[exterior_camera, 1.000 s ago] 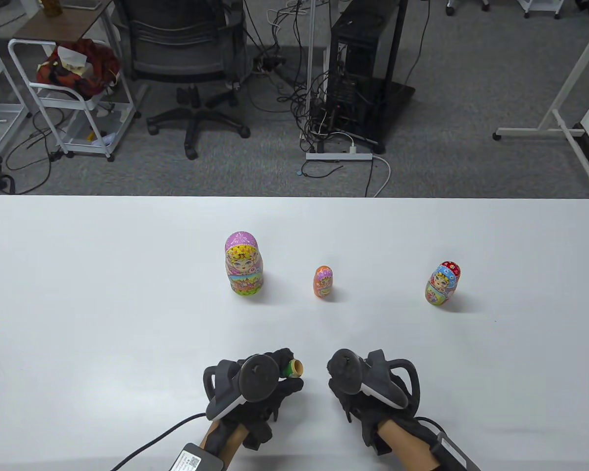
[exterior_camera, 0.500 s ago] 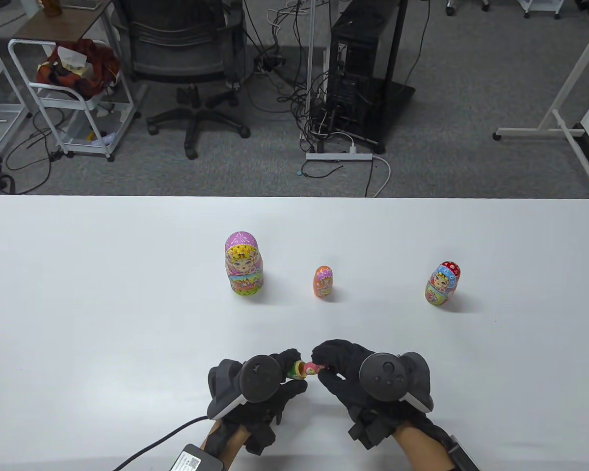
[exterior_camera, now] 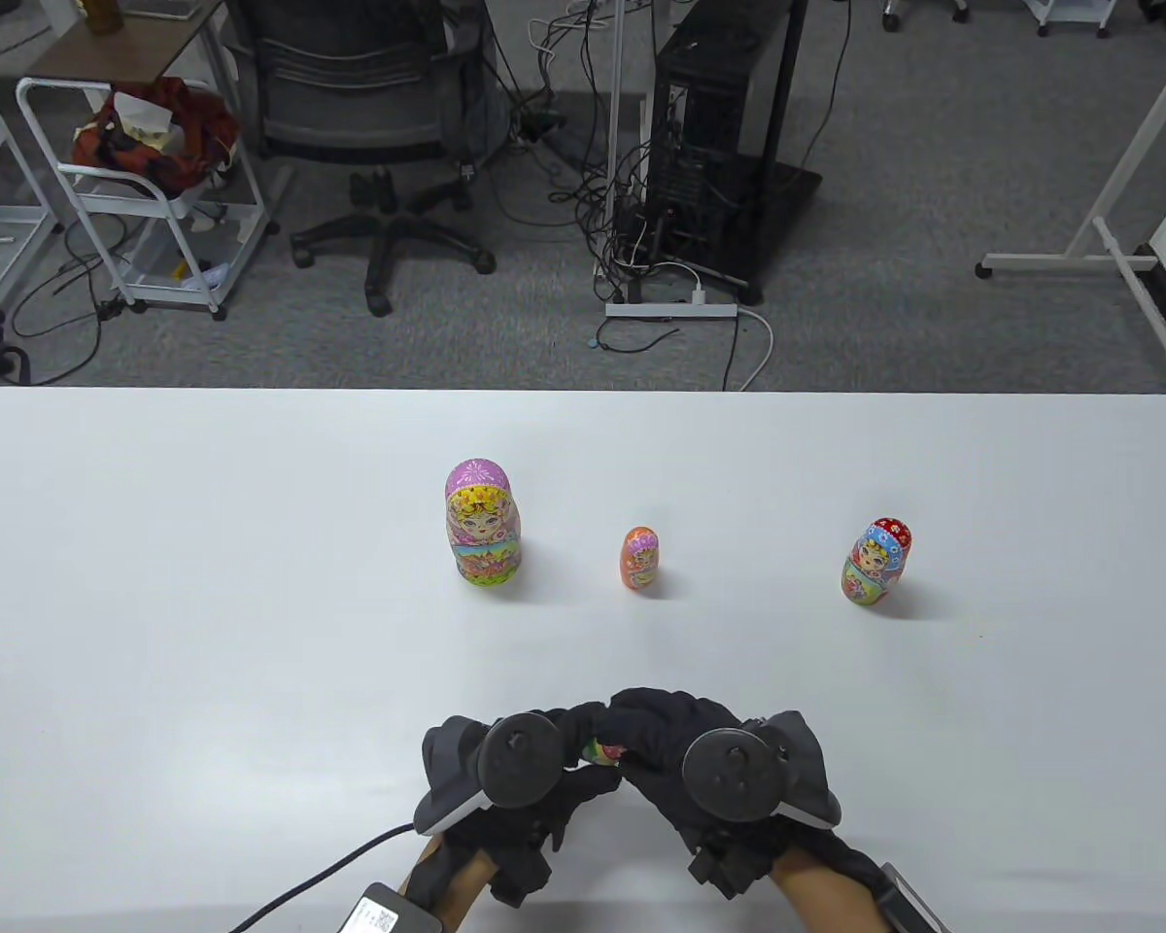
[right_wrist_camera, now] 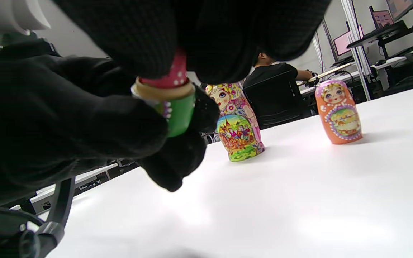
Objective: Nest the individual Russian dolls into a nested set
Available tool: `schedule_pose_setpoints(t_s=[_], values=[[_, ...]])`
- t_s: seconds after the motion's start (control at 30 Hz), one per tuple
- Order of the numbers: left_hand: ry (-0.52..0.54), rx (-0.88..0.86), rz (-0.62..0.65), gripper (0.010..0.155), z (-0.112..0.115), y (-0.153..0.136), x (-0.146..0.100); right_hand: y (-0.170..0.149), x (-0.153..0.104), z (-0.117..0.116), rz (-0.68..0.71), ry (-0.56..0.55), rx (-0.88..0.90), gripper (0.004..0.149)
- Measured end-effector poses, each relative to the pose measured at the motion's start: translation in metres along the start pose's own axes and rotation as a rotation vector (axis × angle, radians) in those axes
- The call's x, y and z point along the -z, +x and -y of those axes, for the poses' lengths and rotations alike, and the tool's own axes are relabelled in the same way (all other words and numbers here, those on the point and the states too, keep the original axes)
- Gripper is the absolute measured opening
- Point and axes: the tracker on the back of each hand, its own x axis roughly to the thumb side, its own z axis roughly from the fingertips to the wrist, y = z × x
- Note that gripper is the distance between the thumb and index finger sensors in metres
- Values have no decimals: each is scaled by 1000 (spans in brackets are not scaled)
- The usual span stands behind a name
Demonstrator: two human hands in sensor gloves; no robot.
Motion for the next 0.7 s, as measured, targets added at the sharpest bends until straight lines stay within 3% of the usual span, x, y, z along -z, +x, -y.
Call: schedule_pose_setpoints(t_s=[0.13, 0.23, 0.3, 0.37, 0.43, 0.53, 0.7], values=[[10, 19, -15, 69, -1, -2, 0, -8, 0, 9, -36, -17, 33, 51], [24, 28, -28, 69, -2, -5, 0, -24, -1, 21, -197, -10, -31, 51], [23, 33, -33, 70, -1, -6, 0, -37, -1, 23, -354, 49, -172, 55], [22, 44, -37, 70, 0, -7, 0, -56, -4, 18, -522, 219, -337, 57], [24, 50, -39, 71, 0, -7, 0, -73, -6, 10, -608, 293, -335, 56], [27, 69, -47, 70, -1, -7, 1, -88, -8, -1, -672, 377, -191, 52], [23, 76, -57, 70, -1, -8, 1, -91, -5, -10, -675, 422, -228, 49]])
